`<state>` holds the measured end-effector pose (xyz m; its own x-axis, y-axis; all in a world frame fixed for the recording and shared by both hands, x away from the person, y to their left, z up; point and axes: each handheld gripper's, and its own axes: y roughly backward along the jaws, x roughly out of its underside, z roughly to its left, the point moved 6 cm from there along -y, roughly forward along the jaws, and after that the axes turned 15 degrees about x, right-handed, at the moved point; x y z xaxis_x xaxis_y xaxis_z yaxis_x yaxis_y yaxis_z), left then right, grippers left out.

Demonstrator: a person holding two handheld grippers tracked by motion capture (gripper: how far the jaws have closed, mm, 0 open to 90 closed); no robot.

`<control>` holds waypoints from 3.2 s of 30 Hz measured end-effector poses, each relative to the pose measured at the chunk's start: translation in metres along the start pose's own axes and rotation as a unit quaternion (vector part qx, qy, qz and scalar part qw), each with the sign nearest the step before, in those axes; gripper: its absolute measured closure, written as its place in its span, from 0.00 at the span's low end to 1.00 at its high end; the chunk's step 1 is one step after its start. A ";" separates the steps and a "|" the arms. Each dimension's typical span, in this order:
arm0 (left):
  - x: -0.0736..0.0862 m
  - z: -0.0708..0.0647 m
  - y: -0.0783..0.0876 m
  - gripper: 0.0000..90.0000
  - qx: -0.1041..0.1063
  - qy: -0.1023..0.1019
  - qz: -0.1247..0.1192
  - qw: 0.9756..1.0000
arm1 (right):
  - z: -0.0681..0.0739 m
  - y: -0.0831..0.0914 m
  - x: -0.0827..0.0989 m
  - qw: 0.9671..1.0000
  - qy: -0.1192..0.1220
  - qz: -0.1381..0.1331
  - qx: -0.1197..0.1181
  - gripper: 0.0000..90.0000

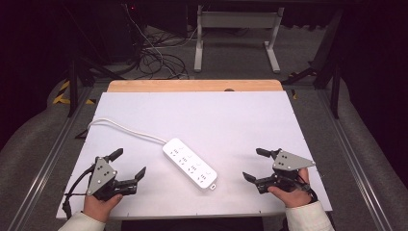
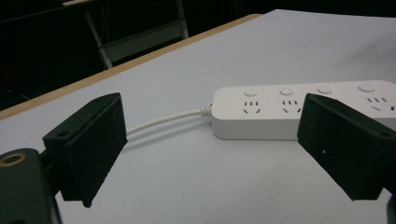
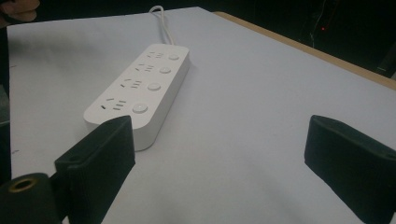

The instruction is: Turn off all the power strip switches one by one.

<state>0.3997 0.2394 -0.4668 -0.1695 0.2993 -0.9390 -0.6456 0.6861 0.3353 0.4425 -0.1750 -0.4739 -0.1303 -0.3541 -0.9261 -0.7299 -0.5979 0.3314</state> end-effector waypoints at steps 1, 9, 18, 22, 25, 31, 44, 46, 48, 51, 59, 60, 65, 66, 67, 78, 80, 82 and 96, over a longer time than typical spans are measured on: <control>0.000 0.000 0.000 0.10 0.001 0.002 0.001 1.000 | 0.000 0.000 0.000 1.000 0.000 -0.001 -0.001 0.10; 0.000 0.000 0.001 0.10 0.004 0.008 0.006 1.000 | 0.000 0.000 0.000 1.000 0.000 -0.001 0.000 0.10; -0.001 0.000 0.001 0.13 0.000 0.001 0.002 1.000 | 0.001 -0.001 -0.001 1.000 0.003 0.000 0.001 0.10; -0.001 0.000 0.001 0.14 0.002 0.002 0.003 1.000 | 0.001 -0.001 0.000 1.000 0.004 0.003 0.001 0.10; -0.001 -0.001 0.002 0.14 0.000 0.001 0.004 1.000 | 0.001 -0.001 -0.001 1.000 0.004 0.000 0.002 0.10; -0.001 0.000 0.001 0.15 -0.010 0.000 0.007 1.000 | 0.000 -0.004 -0.001 1.000 0.003 0.002 0.005 0.09; -0.005 -0.001 -0.001 0.43 -0.010 0.007 0.012 1.000 | 0.001 -0.004 -0.003 1.000 0.002 0.004 0.005 0.10; -0.006 -0.001 -0.001 0.46 -0.012 0.002 0.018 1.000 | 0.001 -0.004 -0.003 1.000 0.002 0.004 0.004 0.10; -0.009 0.000 -0.003 0.51 -0.014 -0.004 0.029 0.999 | 0.002 -0.005 -0.003 1.000 0.001 0.004 0.003 0.10; -0.011 -0.001 -0.007 0.60 0.004 -0.002 0.039 0.999 | 0.002 -0.005 -0.003 1.000 0.002 0.006 0.002 0.11; -0.024 -0.004 -0.024 0.85 0.033 -0.005 0.054 0.998 | 0.004 -0.006 -0.002 1.000 0.003 0.007 -0.001 0.11; -0.027 -0.006 -0.030 0.90 0.060 -0.004 0.068 0.996 | 0.004 -0.006 -0.002 1.000 0.003 0.007 -0.002 0.11; -0.033 -0.008 -0.043 1.00 0.092 0.011 0.080 0.992 | 0.004 -0.006 -0.001 1.000 0.002 0.008 -0.003 0.11; -0.033 -0.009 -0.045 1.00 0.101 0.017 0.084 0.991 | 0.004 -0.006 -0.002 1.000 0.003 0.006 -0.004 0.11; -0.034 -0.008 -0.047 1.00 0.110 0.023 0.086 0.990 | 0.004 -0.006 -0.002 1.000 0.003 0.006 -0.003 0.11; -0.043 -0.009 -0.075 1.00 0.118 0.028 0.098 0.988 | 0.004 -0.006 -0.001 1.000 0.003 0.008 -0.005 0.11; -0.044 -0.010 -0.080 1.00 0.120 0.028 0.101 0.987 | 0.004 -0.006 -0.001 1.000 0.003 0.008 -0.005 0.11; -0.045 -0.009 -0.085 1.00 0.120 0.029 0.104 0.987 | 0.004 -0.007 0.000 1.000 0.003 0.008 -0.005 0.11; -0.038 -0.007 -0.118 1.00 0.141 0.073 0.158 0.975 | 0.004 -0.007 0.001 1.000 0.004 0.010 -0.007 0.11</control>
<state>0.4768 0.1427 -0.4711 -0.4438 0.4430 -0.7790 -0.3166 0.7357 0.5987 0.4445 -0.1682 -0.4774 -0.1396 -0.3718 -0.9178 -0.7178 -0.6005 0.3524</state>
